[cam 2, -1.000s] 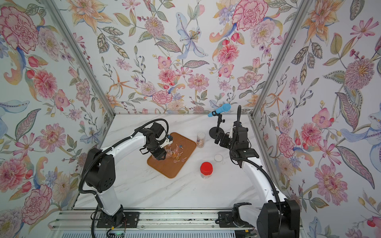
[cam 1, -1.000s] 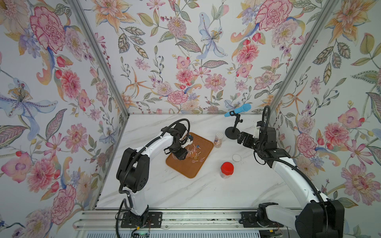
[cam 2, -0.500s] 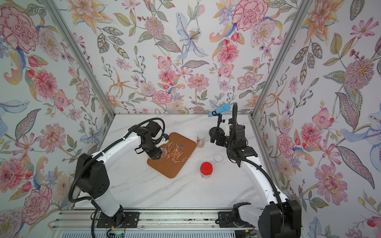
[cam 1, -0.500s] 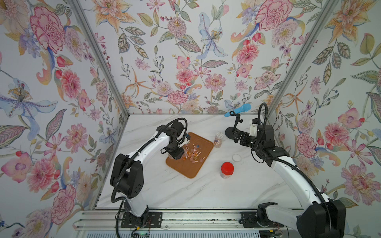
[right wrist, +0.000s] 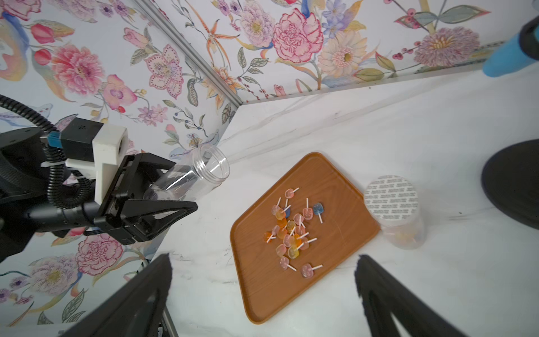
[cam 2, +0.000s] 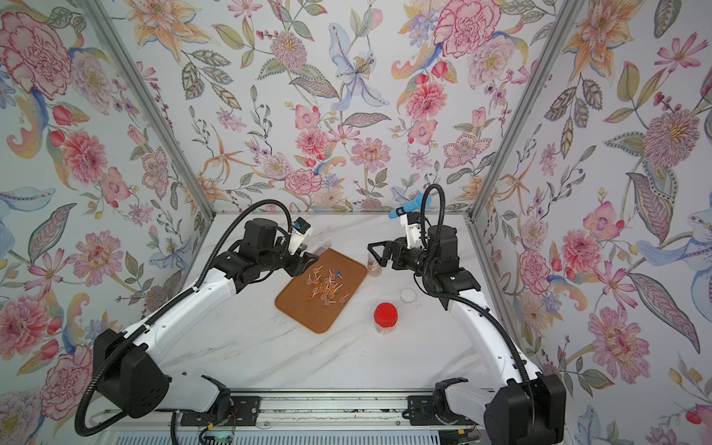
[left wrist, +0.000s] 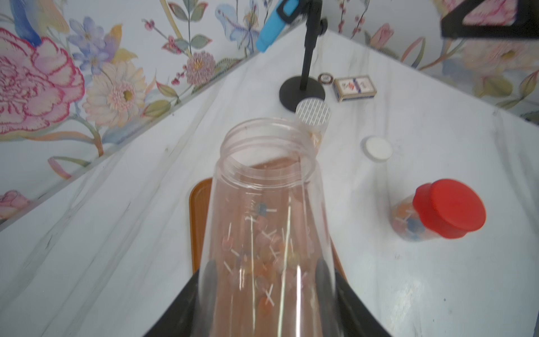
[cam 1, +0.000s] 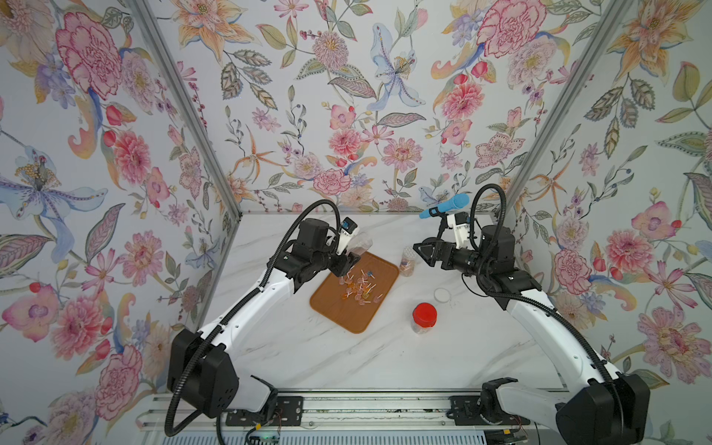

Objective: Pour the candies out of the jar
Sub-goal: 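Pour the candies out of the jar onto the tray, then place the jar at the center of the board.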

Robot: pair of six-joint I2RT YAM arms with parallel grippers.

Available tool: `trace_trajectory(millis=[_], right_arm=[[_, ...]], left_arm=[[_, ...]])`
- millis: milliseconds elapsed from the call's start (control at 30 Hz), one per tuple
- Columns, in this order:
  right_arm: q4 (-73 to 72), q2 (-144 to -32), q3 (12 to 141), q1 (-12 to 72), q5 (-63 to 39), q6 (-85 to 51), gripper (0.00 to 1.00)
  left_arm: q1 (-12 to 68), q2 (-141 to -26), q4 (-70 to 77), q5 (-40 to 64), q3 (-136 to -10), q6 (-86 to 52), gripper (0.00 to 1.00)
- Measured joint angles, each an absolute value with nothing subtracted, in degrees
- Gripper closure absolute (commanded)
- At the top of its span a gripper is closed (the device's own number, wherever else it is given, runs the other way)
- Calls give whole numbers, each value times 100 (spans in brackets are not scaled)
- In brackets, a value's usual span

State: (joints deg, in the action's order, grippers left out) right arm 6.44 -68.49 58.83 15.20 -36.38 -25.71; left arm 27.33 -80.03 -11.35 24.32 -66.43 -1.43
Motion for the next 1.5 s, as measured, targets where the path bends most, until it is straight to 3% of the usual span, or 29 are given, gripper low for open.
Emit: trace_trajectory(millis=[300,633,900,1167,1400,1467,1500], right_arm=[[569,-7279,6847,1990,-4355,-2875,0],[718,-8256,7981,2471,-4783,-2989,1],[875,-8611,8110,2781,-5035,-3052,12],[941,-8613,8112,2888,-5168,-3181,33],[939,-8613,8095,2869,-5168,-3229,45],[937,-8613,8090,2864,-5186,-3236,48],[937,-8613,8088,2862,-5194,-3232,51]], left_arm=[[2733,-7415,2003,3087,-5098,-1503,100],[2954,-7157,3083,3562,-4838,-2110,100],[3068,-7155,3020,3739,-4722,-2167,100],[3138,-7157,2764,3865,-4742,-1994,100],[3153,-7157,2657,3881,-4821,-1839,100],[3153,-7157,2624,3881,-4834,-1817,93],[3153,-7157,2604,3881,-4842,-1798,81]])
